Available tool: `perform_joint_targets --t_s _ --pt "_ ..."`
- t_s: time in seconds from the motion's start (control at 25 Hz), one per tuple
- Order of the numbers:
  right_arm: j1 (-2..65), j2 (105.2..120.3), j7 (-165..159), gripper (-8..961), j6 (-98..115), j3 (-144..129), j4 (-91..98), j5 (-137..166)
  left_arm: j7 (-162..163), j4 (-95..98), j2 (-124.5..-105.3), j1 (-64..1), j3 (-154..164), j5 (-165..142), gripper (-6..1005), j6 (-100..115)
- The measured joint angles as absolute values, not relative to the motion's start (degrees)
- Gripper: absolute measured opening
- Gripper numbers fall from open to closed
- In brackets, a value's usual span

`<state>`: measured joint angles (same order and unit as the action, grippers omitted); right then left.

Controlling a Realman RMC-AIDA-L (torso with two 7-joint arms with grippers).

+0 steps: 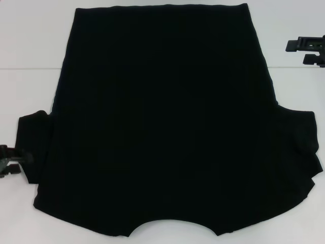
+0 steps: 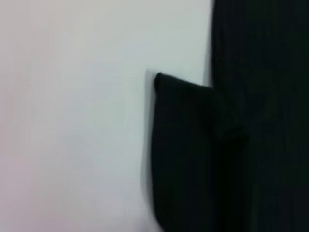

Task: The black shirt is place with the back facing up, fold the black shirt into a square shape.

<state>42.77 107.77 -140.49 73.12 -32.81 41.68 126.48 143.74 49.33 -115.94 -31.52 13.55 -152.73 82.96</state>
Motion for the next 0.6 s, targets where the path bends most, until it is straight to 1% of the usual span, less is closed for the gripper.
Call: perform_joint_targets --t_s 0.48,0.6 --pt "42.12 107.75 -140.54 849 73.03 -32.38 41.54 126.47 143.78 44.89 -115.84 -32.21 14.06 -153.09 439 78.9" --pt "42.1 107.75 -140.54 848 73.03 -32.35 41.56 126.44 143.76 44.36 -115.83 -32.7 14.47 -153.08 406 78.04"
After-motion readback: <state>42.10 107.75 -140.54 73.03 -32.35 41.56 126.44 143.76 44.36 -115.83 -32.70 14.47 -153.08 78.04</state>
